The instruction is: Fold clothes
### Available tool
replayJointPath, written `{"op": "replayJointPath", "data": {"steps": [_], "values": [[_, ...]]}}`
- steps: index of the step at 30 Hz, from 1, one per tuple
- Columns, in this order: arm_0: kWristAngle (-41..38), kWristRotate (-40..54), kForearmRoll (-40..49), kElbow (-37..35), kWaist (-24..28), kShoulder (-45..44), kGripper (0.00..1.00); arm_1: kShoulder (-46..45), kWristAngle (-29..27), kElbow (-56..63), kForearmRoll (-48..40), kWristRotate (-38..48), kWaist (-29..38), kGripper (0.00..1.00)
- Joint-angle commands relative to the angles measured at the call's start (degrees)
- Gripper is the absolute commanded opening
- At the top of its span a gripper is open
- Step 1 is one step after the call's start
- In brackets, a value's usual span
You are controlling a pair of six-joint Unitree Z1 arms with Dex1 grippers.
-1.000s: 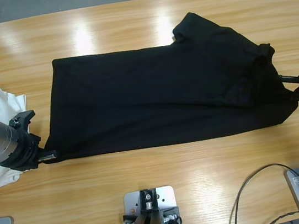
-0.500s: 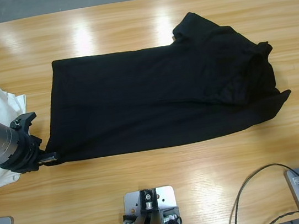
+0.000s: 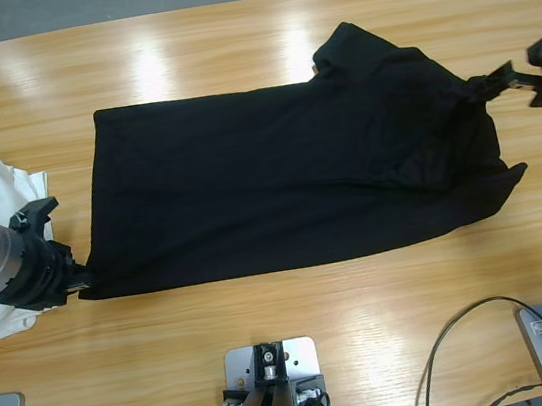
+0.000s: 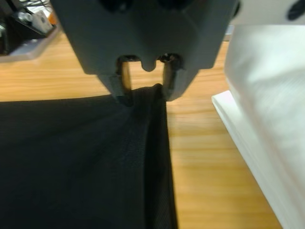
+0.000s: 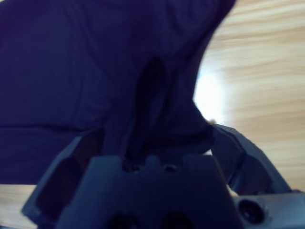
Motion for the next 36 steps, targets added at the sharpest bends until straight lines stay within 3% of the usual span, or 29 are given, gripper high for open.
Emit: {"op": "replayJointPath", "data": {"steps": [1, 7, 15, 23, 26, 28, 30, 36], "values": [[0.73, -0.32, -0.46, -1.47, -0.54, -1.14, 0.959, 11.52, 3.08, -7.03, -2.55, 1.9, 0.68, 0.617], [0.64, -0.01, -0.46, -1.89, -0.51, 0.73, 0.959, 14.38, 3.11, -5.29, -2.08, 2.88, 0.68, 0.614], [0.55, 0.29, -0.46, -2.2, -0.54, 1.71, 0.959, 14.14, -1.88, -6.28, 1.08, 3.06, 0.41, 0.654], [0.55, 0.29, -0.46, -2.2, -0.54, 1.82, 0.959, 17.93, -0.12, -5.33, 0.56, 3.06, 0.29, 0.642], [0.55, 0.29, -0.46, -2.29, -0.52, 1.82, 0.954, 18.51, -0.03, -5.47, 0.56, 2.94, -0.03, 0.49], [0.55, 0.29, -0.44, -2.2, -0.51, 1.78, 0.954, 17.97, -0.23, -5.28, 0.57, 2.43, -0.1, 0.163], [0.57, 0.28, -0.46, -2.08, -0.52, 1.89, 0.954, 16.67, -1.4, -4.96, 0.68, 1.48, -0.06, 0.0], [0.46, 0.2, -0.46, -1.33, -0.54, 2.55, 0.959, 15.61, -5.08, -4.15, 0.82, -0.19, -0.04, 0.0]]}}
